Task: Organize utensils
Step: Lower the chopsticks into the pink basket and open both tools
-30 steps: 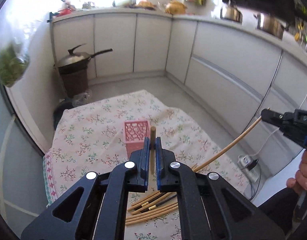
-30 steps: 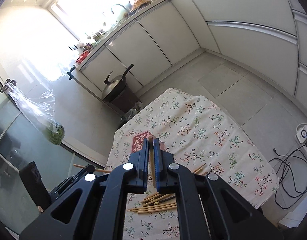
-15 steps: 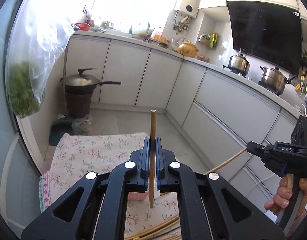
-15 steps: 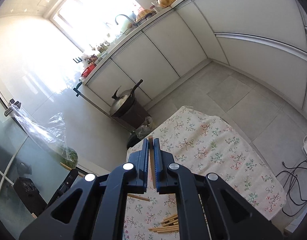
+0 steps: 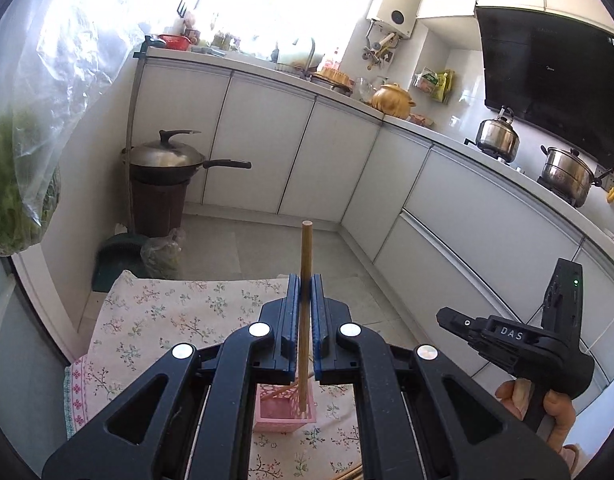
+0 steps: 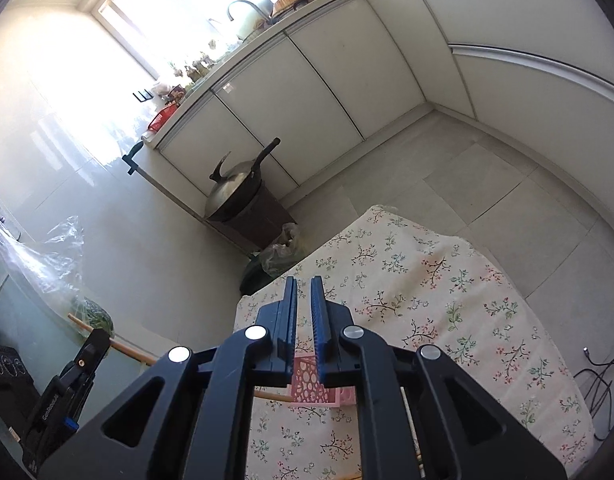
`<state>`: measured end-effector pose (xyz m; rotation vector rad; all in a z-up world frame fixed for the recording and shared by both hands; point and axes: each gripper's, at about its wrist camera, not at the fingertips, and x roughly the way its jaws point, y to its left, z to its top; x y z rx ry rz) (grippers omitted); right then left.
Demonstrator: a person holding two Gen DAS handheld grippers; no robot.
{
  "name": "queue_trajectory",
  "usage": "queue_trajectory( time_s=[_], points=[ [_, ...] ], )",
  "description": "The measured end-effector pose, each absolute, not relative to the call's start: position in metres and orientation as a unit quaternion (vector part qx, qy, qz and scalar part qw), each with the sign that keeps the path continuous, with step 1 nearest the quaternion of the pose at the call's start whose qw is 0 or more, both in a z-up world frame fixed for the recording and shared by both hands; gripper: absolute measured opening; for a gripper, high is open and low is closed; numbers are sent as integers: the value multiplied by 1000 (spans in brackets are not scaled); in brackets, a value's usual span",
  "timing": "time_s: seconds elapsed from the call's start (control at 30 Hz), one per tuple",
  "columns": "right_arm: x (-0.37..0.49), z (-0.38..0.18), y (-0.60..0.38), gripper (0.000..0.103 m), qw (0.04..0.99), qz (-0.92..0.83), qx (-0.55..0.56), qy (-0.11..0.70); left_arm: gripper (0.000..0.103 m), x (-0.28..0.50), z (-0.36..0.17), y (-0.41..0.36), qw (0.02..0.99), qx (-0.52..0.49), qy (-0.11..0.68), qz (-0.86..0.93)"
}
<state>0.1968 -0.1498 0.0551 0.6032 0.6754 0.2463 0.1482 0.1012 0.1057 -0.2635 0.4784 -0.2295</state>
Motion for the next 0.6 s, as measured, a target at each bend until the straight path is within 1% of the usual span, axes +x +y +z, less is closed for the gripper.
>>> queue_trajectory(
  time_s=[0.07, 0.1, 0.13, 0.2, 0.3, 0.4, 0.47, 0.5, 0.53, 0.6],
  points=[
    [188, 55, -153, 16, 897, 116, 283, 319, 5, 152, 103, 101, 956, -131, 238, -108],
    [184, 55, -156, 23, 899, 115, 283, 315, 5, 155, 101, 101, 956, -134, 240, -107],
    [179, 55, -159, 35, 901, 113, 283, 310, 5, 156, 100, 101, 955, -137, 241, -106],
    [169, 53, -164, 41, 905, 105, 281, 301, 5, 160, 98, 100, 954, -142, 245, -104],
    [166, 52, -169, 41, 908, 100, 270, 304, 5, 167, 92, 98, 952, -145, 252, -98],
    [162, 52, -169, 46, 913, 97, 260, 301, 5, 179, 79, 94, 948, -152, 264, -90],
    [163, 50, -168, 47, 913, 96, 255, 303, 6, 194, 63, 95, 939, -161, 291, -89],
    [164, 49, -169, 47, 912, 97, 255, 306, 8, 201, 51, 96, 931, -167, 312, -87],
    [163, 48, -170, 47, 911, 97, 256, 308, 14, 203, 45, 97, 927, -172, 322, -82],
    [163, 48, -170, 47, 912, 95, 252, 309, 18, 203, 40, 106, 925, -181, 326, -66]
  ],
)
